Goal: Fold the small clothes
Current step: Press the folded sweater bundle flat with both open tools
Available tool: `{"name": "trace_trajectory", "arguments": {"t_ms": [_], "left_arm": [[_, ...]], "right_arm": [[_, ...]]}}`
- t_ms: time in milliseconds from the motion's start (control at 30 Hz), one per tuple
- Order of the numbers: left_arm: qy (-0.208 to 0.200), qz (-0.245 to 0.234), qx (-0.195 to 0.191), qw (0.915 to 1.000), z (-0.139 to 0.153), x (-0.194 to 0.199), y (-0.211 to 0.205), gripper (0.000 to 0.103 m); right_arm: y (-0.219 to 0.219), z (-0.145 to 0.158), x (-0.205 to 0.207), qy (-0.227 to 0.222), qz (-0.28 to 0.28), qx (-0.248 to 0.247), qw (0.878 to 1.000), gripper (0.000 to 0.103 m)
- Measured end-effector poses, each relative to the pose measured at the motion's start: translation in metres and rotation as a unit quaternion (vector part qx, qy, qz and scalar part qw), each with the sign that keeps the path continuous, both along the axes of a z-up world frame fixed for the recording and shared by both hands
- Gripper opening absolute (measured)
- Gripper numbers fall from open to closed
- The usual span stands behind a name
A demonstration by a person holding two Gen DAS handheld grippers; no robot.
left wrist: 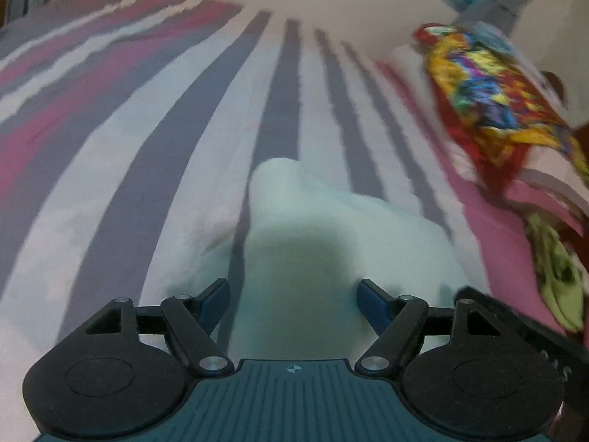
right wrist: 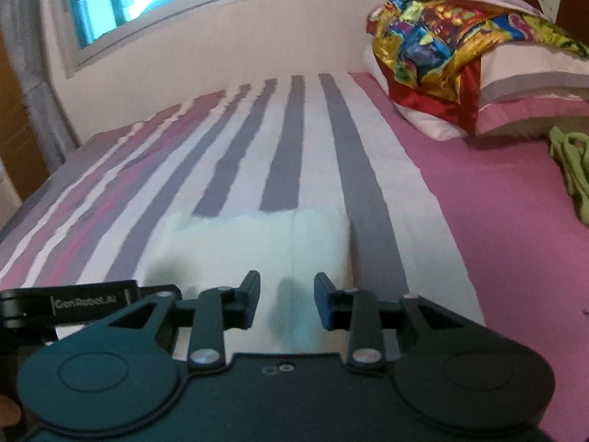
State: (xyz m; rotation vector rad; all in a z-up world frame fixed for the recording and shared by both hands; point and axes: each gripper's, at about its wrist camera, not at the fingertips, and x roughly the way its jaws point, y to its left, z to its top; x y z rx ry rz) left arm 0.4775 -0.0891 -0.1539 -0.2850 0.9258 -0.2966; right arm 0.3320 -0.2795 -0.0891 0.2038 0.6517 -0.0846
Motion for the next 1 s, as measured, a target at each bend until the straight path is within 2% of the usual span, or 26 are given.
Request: {"name": "trace_trajectory", "arguments": {"t_ms": [67,100,133,200,233,400,467,533,567,633,700,900,967,1000], "left_arm": [[0.025,0.017,-0.023,0.9993,-0.018,0.018,0.0,0.076],[0.027,0.019,-0.027,0.9991,-0.024,0.023,-0.001,0.08],[0.021,0.019,-0.023,0.9993,-0.027,0.023,-0.004,0.084],[0.008,0.017,-0.006,0.9998,-0.029,0.023,-0.014,0.085],[0.004,0.015,0.001,0.9999,-0.029,0.022,-0.018,0.086],[0.005,0.007,0.0,1.0,-0.023,0.007,-0.011,0.086],[0.004,0.001,0.003,1.0,-0.021,-0.008,-0.007,0.086],[0.004,-0.006,0.006,1.0,-0.02,-0.02,-0.003,0.086],[0.002,-0.009,0.008,0.9999,-0.019,-0.025,-0.002,0.086],[0.004,-0.011,0.01,0.9999,-0.018,-0.031,0.0,0.086],[0.004,-0.01,0.015,0.9998,-0.015,-0.037,0.001,0.086],[0.001,-0.018,0.026,0.9995,-0.014,-0.059,0.005,0.086],[0.004,-0.018,0.029,0.9994,-0.015,-0.064,0.005,0.086],[0.003,-0.019,0.031,0.9993,-0.015,-0.066,0.004,0.086]], "right_arm": [[-0.004,-0.01,0.018,0.011,-0.01,0.005,1.0,0.032],[-0.005,-0.017,0.025,0.022,-0.012,-0.007,1.0,0.031],[-0.006,-0.028,0.034,0.049,-0.016,-0.028,0.998,0.031],[-0.011,-0.045,0.039,0.057,-0.018,-0.029,0.998,0.035],[-0.012,-0.045,0.039,0.057,-0.02,-0.03,0.998,0.041],[-0.016,-0.037,0.029,0.053,-0.02,-0.012,0.998,0.042],[-0.012,-0.027,0.016,0.03,-0.022,-0.012,0.999,0.038],[-0.01,-0.015,-0.001,-0.001,-0.026,-0.011,1.0,0.037],[-0.008,-0.016,-0.005,-0.003,-0.026,-0.019,0.999,0.039],[-0.003,-0.027,-0.005,0.03,-0.011,-0.035,0.999,0.036],[-0.004,-0.035,-0.006,0.045,-0.014,-0.023,0.999,0.036],[0.004,-0.02,-0.019,0.032,-0.02,-0.038,0.999,0.038],[0.007,-0.034,-0.015,0.073,-0.011,-0.049,0.996,0.038],[0.006,-0.037,-0.016,0.076,-0.012,-0.043,0.996,0.038]]}}
